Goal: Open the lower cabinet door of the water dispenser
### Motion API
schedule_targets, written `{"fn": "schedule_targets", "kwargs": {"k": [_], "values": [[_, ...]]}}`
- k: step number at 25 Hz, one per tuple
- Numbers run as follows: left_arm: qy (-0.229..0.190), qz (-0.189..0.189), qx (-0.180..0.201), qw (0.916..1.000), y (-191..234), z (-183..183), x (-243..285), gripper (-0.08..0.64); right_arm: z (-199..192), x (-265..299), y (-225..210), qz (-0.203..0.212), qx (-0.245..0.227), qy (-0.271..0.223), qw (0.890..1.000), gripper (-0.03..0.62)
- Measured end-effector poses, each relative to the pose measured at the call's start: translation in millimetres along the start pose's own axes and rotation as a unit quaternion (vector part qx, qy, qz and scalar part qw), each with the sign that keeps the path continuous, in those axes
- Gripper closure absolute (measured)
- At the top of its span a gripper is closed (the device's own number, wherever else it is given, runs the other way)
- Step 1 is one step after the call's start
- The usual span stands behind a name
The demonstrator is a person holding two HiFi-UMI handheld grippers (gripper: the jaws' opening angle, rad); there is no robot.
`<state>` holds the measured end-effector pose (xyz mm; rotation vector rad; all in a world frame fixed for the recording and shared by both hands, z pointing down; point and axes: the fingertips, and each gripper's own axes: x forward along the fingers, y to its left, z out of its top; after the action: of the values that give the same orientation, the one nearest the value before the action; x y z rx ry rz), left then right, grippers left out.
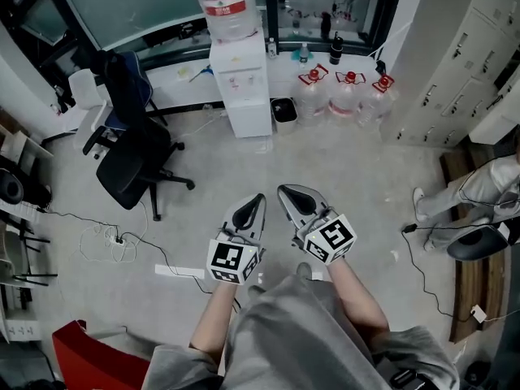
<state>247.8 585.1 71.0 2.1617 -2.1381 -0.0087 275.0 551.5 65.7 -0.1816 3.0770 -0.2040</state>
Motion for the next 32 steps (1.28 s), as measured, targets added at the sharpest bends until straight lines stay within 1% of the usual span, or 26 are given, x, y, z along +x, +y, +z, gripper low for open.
{"fn": "schedule_targets", "kwargs": {"k": [7, 13, 19, 24, 28, 32], "values": [[0.009, 0.003, -0.015, 0.9998, -35.4, -6.0, 40.0, 0.549, 1.9, -38.6, -44.0, -0.012, 0.013, -0.001, 1.0, 0.584], [0.023, -0.005, -0.02, 0.9995, -73.8, -13.9, 75.5, 0.549, -4.1, -72.2, -78.1, -0.014, 0.02, 0.01, 1.0, 0.584], [0.039, -0.003, -0.018, 0.9991, -87.7, -20.6, 86.9, 0.549, -12.0, -86.0, -94.2, -0.023, 0.044, 0.013, 0.999, 0.583], [0.049, -0.002, -0.025, 0.9985, -68.3, -29.1, 87.6, 0.549, -26.2, -71.1, -91.2, -0.024, 0.057, 0.025, 0.998, 0.583], [0.045, -0.006, -0.035, 0.9983, -38.2, -36.6, 95.2, 0.549, -36.2, -47.3, -93.9, -0.031, 0.053, 0.032, 0.998, 0.583], [0.041, -0.016, -0.038, 0.9983, -0.5, -36.9, 101.8, 0.549, -41.8, -8.9, -96.4, -0.042, 0.054, 0.037, 0.997, 0.583]]}}
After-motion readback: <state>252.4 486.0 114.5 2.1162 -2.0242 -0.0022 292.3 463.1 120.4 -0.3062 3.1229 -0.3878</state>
